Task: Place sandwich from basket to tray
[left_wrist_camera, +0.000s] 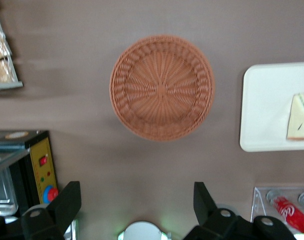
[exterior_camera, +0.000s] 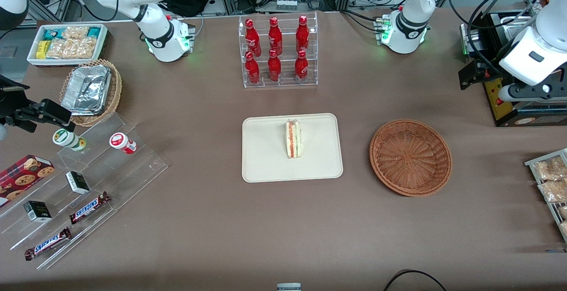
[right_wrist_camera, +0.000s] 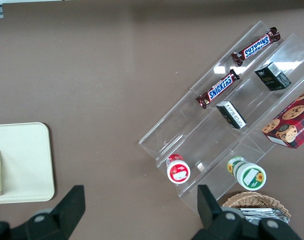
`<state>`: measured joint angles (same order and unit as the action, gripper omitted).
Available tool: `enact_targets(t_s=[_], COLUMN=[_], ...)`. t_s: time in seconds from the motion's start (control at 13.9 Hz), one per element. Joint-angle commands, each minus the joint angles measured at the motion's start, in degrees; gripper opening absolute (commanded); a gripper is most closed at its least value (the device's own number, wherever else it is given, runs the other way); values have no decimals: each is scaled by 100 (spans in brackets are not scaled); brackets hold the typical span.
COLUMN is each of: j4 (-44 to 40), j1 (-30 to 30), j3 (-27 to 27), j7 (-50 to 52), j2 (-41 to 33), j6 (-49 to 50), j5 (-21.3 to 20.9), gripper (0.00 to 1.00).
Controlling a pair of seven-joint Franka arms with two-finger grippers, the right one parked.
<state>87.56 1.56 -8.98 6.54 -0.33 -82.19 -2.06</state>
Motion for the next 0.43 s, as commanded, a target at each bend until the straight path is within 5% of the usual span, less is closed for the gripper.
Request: enact_targets(t_s=[0.0,0.36], j4=[-475,-538], j1=[-51,10], j3=[28,28], j7=[101,58], j2=[217,209], j6=[19,71], j5=[4,13], gripper=[100,100])
